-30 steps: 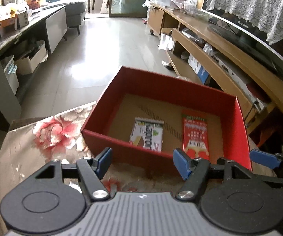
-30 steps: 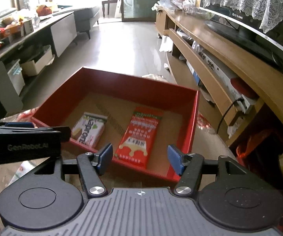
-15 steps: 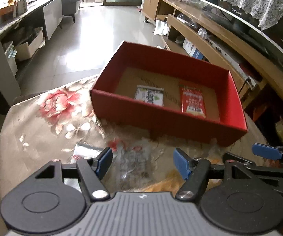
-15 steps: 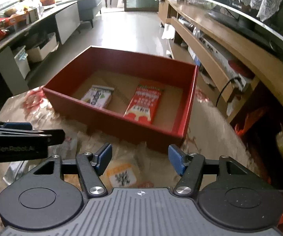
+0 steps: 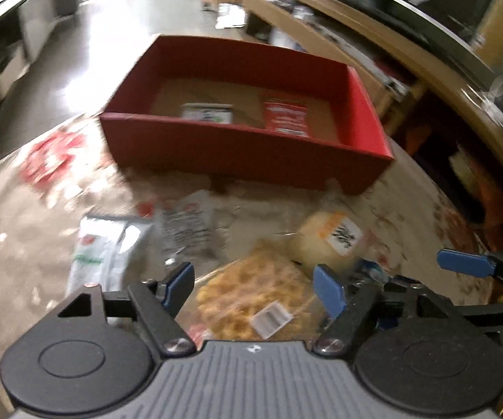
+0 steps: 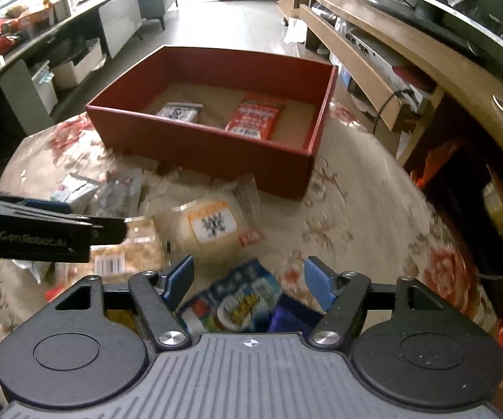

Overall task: Organize snacks
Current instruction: 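Grasp the clear crispy-snack bag with the left tool while the right tool grasps the blue wafer biscuit packet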

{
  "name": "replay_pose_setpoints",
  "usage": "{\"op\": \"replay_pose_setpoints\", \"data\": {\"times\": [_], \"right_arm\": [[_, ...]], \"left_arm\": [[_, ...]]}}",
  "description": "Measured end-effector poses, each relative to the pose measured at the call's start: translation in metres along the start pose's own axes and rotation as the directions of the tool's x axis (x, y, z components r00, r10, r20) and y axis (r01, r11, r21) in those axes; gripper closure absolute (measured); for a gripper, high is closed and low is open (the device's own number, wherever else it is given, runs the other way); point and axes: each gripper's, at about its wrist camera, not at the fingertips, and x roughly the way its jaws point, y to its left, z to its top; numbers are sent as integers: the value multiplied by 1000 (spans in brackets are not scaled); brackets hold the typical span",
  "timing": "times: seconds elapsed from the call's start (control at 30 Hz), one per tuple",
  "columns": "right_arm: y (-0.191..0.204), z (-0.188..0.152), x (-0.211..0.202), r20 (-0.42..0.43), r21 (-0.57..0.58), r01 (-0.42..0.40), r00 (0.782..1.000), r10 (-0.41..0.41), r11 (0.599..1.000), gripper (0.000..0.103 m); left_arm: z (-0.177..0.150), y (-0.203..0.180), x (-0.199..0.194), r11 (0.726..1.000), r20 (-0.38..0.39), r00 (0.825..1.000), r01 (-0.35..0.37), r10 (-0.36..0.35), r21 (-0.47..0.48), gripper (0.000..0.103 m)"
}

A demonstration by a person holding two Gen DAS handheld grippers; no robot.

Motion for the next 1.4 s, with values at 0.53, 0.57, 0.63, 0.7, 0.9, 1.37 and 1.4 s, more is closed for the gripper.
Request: {"op": "replay_pose_setpoints", "data": {"times": [0.53,0.57,0.63,0.7,0.9,1.37,1.4], "right_arm": [[-38,-23,1,-69,96,-47,996,54,994,21],[-40,-24,2,-74,100,-50,996,58,994,21],[-41,-24,3,-83,105,-50,995,59,993,21],[-42,-24,4,-89,107,-50,994,60,993,21],[-39,-22,5,-92,95,-53,994,62,994,19],[-52,-28,14,-136,137,-11,990,29,991,17],[-52,-30,15,-142,134,-11,989,30,991,17]], "left_arm": [[8,-22,35,931,-121,991,98,-59,350,17],[5,-22,37,929,-132,989,105,-61,354,17],[-2,-18,35,922,-142,988,116,-67,368,17],[-11,-15,31,918,-154,986,123,-68,376,16],[-18,-10,28,936,-158,986,111,-61,334,15],[-28,-45,38,895,-109,989,-44,103,444,27],[-29,-44,36,901,-105,989,-47,101,431,28]]}}
